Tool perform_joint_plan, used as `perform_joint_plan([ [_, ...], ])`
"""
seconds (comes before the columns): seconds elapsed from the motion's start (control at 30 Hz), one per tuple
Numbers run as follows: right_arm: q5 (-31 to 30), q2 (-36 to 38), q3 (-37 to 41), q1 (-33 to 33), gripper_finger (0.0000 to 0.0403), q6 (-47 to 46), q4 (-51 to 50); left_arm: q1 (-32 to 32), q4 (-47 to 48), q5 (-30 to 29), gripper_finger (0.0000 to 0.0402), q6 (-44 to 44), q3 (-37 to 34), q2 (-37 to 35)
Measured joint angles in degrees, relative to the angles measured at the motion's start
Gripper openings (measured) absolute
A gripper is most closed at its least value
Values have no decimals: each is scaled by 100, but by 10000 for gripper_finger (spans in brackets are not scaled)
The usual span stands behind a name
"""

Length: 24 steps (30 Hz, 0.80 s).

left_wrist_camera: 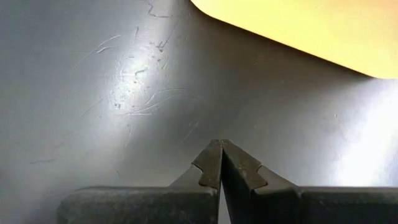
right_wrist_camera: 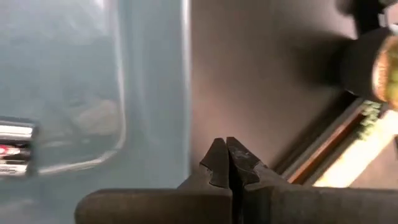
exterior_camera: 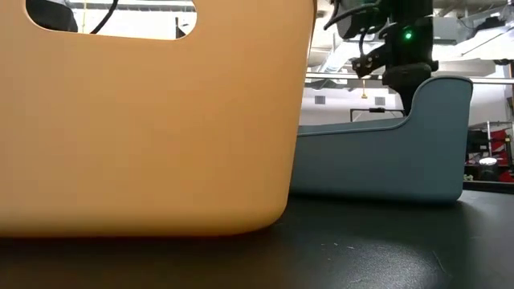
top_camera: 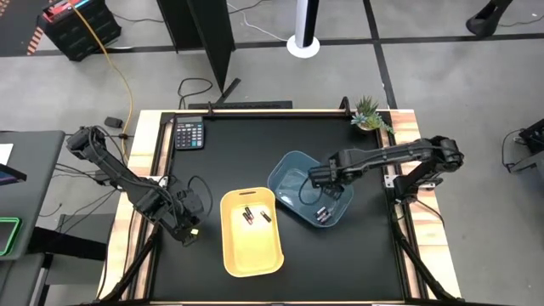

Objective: Sort batteries
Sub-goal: Adjust the bins

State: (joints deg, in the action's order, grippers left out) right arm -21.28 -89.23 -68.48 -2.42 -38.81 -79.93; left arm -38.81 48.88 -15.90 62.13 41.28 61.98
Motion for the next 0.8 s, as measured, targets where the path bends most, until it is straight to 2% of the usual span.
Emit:
perform_joint_plan([
  [0.33, 584, 0, 8, -372, 0, -140, -1, 0, 0, -37, 2, -2, 2, 0],
  [0.8, 1134, 0, 8, -1325, 0, -718, 352, 0, -44, -96, 2, -4, 2, 0],
])
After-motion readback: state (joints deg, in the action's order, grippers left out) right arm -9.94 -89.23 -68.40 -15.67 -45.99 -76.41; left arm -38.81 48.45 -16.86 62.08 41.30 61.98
